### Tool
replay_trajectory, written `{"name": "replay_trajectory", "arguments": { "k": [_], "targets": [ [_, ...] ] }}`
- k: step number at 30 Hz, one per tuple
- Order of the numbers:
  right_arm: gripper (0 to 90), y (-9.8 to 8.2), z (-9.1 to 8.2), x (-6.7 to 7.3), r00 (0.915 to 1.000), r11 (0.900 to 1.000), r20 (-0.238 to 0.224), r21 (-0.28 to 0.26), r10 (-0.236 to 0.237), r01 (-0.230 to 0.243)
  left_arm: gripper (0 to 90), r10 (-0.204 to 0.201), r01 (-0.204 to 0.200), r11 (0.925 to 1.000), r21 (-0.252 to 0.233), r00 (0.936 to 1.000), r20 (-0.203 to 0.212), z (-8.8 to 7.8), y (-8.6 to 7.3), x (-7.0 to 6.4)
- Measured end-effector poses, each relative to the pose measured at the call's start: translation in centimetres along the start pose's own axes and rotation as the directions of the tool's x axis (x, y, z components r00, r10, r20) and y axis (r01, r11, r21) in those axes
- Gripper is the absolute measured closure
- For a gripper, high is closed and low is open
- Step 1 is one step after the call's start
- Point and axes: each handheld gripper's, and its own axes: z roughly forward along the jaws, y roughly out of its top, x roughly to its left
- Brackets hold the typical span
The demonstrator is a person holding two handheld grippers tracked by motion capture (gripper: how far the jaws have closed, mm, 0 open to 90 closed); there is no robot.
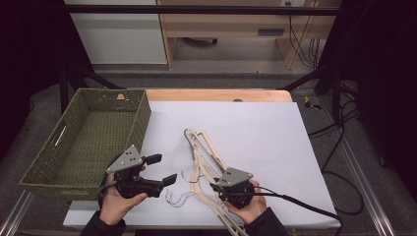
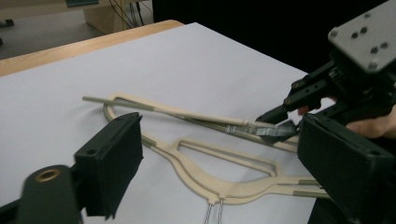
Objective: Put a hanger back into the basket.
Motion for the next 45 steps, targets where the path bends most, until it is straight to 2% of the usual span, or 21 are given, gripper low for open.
{"name": "replay_trajectory", "arguments": {
  "k": [3, 8, 14, 18, 20, 21, 23, 25, 27, 31, 34, 38, 41, 45],
  "targets": [
    [79.1, -0.1, -0.6, -1.0, 0.9994, 1.0, 0.028, -0.003, 0.019, -0.019, 9.0, 0.0, 0.0, 0.9997, 0.024, 0.9998, -0.021, 0.4, -0.3, 0.1],
    [81.1, -0.1, -1.6, -2.6, 0.9969, 0.998, 0.057, -0.021, 0.054, -0.053, 8.1, -0.001, 0.003, 0.9985, 0.055, 0.9995, -0.033, 1.0, -0.8, 0.3],
    [84.2, 0.2, -2.7, -4.3, 0.9893, 0.996, 0.12, -0.026, 0.083, -0.081, 7.6, 0.002, 0.001, 0.9977, 0.067, 0.9991, -0.042, 1.4, -1.0, 0.4],
    [86.2, 0.0, -3.4, -5.6, 0.9801, 0.991, 0.149, -0.039, 0.131, -0.127, 7.5, 0.006, -0.003, 0.9973, 0.073, 0.9989, -0.047, 1.5, -1.1, 0.5],
    [86.7, -0.2, -3.7, -6.3, 0.9776, 0.986, 0.131, -0.051, 0.165, -0.159, 7.4, 0.01, -0.006, 0.9972, 0.075, 0.9986, -0.053, 1.5, -1.1, 0.5],
    [86.7, -0.3, -3.9, -6.7, 0.9789, 0.988, 0.136, -0.055, 0.153, -0.147, 7.5, 0.011, -0.007, 0.9972, 0.074, 0.9985, -0.054, 1.5, -1.1, 0.4],
    [86.8, -0.5, -4.2, -7.1, 0.9752, 0.982, 0.125, -0.065, 0.183, -0.176, 7.5, 0.013, -0.009, 0.9972, 0.074, 0.9984, -0.055, 1.4, -1.0, 0.4],
    [86.8, -0.4, -4.5, -7.3, 0.9754, 0.983, 0.128, -0.068, 0.18, -0.172, 7.3, 0.014, -0.01, 0.9975, 0.071, 0.9983, -0.056, 1.4, -1.0, 0.4],
    [86.8, -0.3, -4.8, -7.3, 0.9791, 0.981, 0.092, -0.086, 0.182, -0.174, 7.2, 0.017, -0.013, 0.9975, 0.07, 0.9983, -0.055, 1.3, -0.9, 0.3],
    [86.8, 0.2, -5.1, -6.8, 0.9849, 0.976, -0.019, -0.128, 0.172, -0.173, 6.8, 0.031, -0.027, 0.9973, 0.068, 0.9979, -0.057, 1.2, -0.7, 0.0],
    [86.8, 0.6, -5.0, -6.2, 0.9871, 0.979, -0.073, -0.134, 0.142, -0.151, 6.7, 0.04, -0.037, 0.9972, 0.066, 0.9979, -0.05, 1.2, -0.5, -0.3],
    [86.8, 1.1, -4.6, -5.2, 0.9831, 0.983, -0.146, -0.132, 0.111, -0.13, 6.5, 0.065, -0.061, 0.9954, 0.074, 0.997, -0.042, 1.5, 0.1, -0.8],
    [86.8, 1.4, -4.5, -4.6, 0.9806, 0.986, -0.176, -0.126, 0.086, -0.109, 6.4, 0.085, -0.083, 0.9942, 0.069, 0.996, -0.028, 1.7, 0.7, -1.0],
    [86.8, 1.4, -4.4, -4.5, 0.9715, 0.985, -0.224, -0.132, 0.077, -0.108, 6.9, 0.108, -0.108, 0.9903, 0.088, 0.9942, 0.002, 2.8, 1.5, -1.1]
  ]
}}
